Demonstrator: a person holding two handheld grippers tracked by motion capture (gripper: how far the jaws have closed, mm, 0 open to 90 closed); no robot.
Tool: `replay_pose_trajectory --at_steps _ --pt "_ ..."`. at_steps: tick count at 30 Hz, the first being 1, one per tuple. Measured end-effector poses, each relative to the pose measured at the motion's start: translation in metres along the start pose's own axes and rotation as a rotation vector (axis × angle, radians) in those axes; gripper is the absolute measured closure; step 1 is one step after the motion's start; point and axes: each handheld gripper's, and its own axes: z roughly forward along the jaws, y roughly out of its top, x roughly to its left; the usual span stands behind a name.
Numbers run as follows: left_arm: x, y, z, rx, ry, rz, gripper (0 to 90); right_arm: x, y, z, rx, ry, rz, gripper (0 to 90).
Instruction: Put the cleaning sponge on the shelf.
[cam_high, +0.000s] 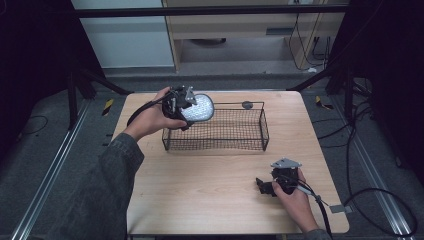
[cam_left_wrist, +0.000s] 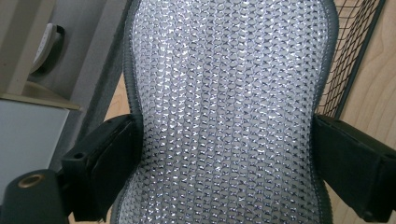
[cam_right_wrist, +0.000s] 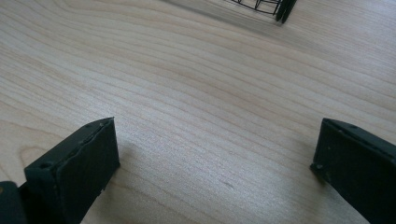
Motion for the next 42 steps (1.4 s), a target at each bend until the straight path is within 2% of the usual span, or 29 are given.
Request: replay_pose_trajectory --at_steps 6,18,21,29,42 --pt "0.002 0.001 0.002 -0.019 0.003 -0.002 8.6 0.0 0.0 0.0 0.0 0.0 0.0 0.4" --pt "0.0 0.001 0.007 -0.023 -0.002 0.002 8.5 0.0 0.0 0.0 0.001 0.0 0.0 0.4" --pt "-0.001 -0.002 0.011 -0.004 -0.006 0.01 8.5 0.0 0.0 0.0 0.001 0.0 0.0 0.4" --pt "-0.003 -0.01 0.023 0.002 -0.019 -0.001 8.3 0.0 0.0 0.0 0.001 -0.001 0.0 0.4" --pt "-0.002 -0.011 0.042 0.007 -0.04 -0.019 8.2 0.0 0.0 0.0 0.0 0.0 -0.001 0.4"
